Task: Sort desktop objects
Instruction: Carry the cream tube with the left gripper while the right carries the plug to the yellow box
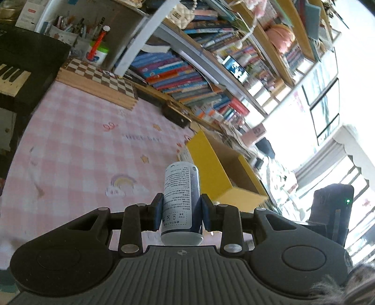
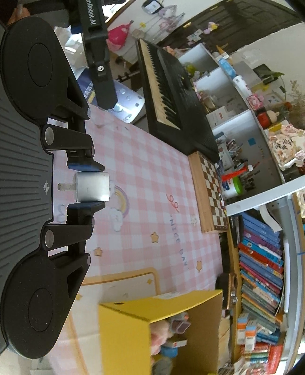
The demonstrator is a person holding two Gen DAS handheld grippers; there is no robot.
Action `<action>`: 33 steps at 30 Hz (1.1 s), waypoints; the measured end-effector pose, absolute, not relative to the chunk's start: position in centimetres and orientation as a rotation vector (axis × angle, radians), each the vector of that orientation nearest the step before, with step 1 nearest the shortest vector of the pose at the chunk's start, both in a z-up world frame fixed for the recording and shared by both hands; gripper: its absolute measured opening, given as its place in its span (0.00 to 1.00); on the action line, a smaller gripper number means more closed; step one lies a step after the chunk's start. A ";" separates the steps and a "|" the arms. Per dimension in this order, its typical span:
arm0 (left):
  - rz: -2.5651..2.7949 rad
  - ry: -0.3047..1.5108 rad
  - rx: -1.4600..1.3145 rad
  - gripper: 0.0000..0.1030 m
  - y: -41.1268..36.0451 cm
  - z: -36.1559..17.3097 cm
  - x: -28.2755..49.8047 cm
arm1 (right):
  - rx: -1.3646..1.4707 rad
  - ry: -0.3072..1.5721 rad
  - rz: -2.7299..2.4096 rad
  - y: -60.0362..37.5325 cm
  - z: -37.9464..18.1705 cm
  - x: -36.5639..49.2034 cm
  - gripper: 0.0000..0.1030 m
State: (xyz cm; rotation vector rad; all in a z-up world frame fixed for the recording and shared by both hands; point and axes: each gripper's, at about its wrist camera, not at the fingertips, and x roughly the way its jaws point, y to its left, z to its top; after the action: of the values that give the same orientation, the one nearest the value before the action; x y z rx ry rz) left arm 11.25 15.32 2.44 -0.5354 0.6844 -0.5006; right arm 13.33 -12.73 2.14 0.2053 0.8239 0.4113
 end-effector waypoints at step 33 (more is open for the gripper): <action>-0.845 0.869 -0.453 0.29 6.9 0.7 6.6 | 0.379 0.810 0.088 -19.1 0.8 0.2 0.23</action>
State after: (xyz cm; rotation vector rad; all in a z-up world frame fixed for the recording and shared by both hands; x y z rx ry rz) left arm 6.57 6.86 0.71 -0.4531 0.8688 -0.8451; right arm 0.24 -19.14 0.84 0.3785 0.8099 0.0878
